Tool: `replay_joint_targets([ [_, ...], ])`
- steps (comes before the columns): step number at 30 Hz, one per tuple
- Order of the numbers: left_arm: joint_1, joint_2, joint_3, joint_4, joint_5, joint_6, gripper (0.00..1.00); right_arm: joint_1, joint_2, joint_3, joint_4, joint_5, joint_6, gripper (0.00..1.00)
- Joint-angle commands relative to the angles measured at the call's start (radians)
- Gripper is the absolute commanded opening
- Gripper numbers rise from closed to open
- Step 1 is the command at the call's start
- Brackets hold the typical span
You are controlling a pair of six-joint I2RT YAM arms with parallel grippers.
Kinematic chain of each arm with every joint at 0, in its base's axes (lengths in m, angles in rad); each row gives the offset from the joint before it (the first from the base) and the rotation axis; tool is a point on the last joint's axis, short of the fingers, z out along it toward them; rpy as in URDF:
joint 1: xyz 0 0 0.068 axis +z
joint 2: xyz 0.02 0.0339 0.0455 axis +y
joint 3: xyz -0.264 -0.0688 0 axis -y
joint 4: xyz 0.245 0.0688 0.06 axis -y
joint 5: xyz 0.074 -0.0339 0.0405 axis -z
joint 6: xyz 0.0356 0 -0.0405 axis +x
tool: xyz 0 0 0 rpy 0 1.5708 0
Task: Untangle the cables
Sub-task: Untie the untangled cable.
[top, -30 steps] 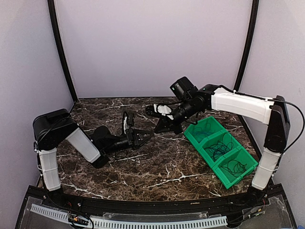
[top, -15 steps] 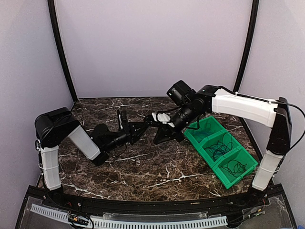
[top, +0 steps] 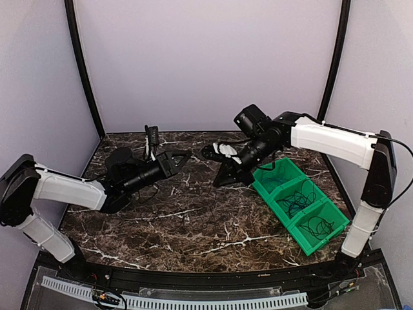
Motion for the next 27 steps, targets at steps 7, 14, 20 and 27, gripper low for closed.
replay_joint_targets([
  [7,-0.065,-0.168,0.055,-0.529,0.123,0.468,0.37,-0.024,-0.002,0.013,0.027,-0.021,0.049,0.0],
  [14,-0.094,-0.096,0.142,-0.59,0.21,0.554,0.37,-0.023,0.003,0.035,-0.023,-0.066,0.011,0.0],
  [20,-0.116,-0.028,0.197,-0.553,0.242,0.57,0.34,-0.021,0.002,0.033,-0.009,-0.061,0.022,0.0],
  [27,-0.116,-0.001,0.212,-0.479,0.276,0.526,0.27,-0.022,0.006,0.031,0.0,-0.055,0.027,0.0],
])
